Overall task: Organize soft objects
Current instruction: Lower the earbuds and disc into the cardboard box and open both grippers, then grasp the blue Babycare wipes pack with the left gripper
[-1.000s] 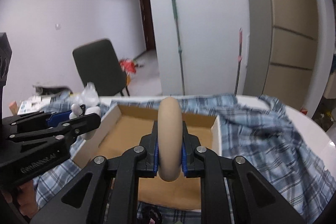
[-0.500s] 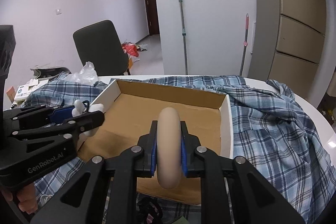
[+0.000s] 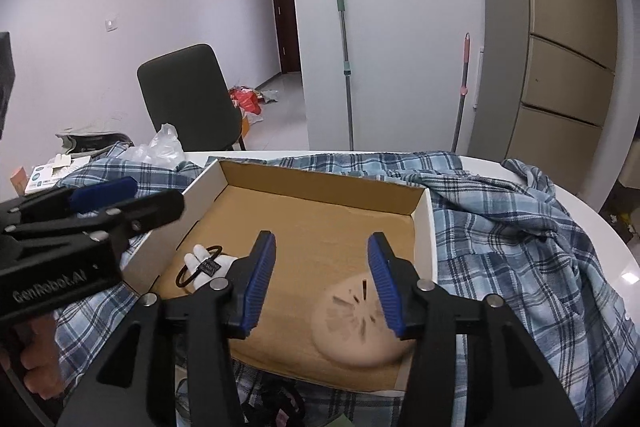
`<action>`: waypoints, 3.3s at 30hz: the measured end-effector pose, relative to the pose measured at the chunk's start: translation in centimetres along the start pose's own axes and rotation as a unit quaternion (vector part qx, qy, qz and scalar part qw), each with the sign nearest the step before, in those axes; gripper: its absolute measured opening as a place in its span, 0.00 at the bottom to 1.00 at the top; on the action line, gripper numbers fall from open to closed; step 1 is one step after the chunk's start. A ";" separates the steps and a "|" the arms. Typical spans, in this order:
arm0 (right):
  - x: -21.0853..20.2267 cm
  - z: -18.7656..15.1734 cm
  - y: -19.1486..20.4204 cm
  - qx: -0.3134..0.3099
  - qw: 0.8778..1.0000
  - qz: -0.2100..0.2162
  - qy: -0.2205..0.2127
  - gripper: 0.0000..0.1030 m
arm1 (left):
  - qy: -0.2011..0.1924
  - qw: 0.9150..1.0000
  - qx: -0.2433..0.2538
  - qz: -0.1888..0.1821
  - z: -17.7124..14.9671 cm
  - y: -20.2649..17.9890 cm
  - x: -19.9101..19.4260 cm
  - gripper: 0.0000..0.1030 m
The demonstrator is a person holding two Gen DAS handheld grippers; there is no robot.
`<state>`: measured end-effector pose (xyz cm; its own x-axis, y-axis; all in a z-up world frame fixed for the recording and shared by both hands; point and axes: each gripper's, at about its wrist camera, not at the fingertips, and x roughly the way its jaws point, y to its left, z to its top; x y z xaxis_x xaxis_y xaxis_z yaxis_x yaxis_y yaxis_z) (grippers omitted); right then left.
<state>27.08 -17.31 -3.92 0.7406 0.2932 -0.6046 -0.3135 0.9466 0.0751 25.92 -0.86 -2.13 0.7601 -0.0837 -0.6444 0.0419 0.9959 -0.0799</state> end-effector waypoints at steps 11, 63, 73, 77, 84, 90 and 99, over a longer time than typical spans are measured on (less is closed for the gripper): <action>-1.8 1.1 -0.2 0.002 1.000 -0.002 -0.022 0.46 | -0.037 0.999 0.012 0.015 0.8 0.0 -1.9 0.61; -12.2 -8.6 0.5 0.000 0.999 -0.035 -0.033 0.66 | -0.078 0.996 0.030 -0.018 -10.7 0.3 -11.1 0.87; -11.8 -8.6 0.8 -0.006 0.999 -0.031 -0.022 0.66 | 0.031 0.992 0.112 -0.050 -11.8 -2.3 -7.4 0.87; -11.8 -8.6 0.8 -0.007 0.999 -0.028 -0.019 0.66 | 0.066 0.985 0.144 -0.061 -12.5 -3.5 -6.4 0.87; -11.8 -8.8 1.0 -0.010 0.999 -0.026 -0.017 0.66 | 0.108 0.983 0.122 -0.084 -12.8 -2.9 -4.9 0.87; -11.7 -8.8 0.9 -0.009 1.000 -0.025 -0.013 0.66 | 0.110 0.983 0.117 -0.086 -12.7 -2.7 -4.7 0.87; -11.6 -8.9 1.0 -0.009 1.000 -0.026 -0.010 0.66 | 0.108 0.985 0.107 -0.081 -12.5 -2.2 -4.5 0.76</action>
<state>12.93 -20.98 -3.88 0.7678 0.2464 -0.5914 -0.2847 0.9582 0.0295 14.26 -3.08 -8.57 0.5771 -0.2242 -0.7853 0.3045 0.9513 -0.0478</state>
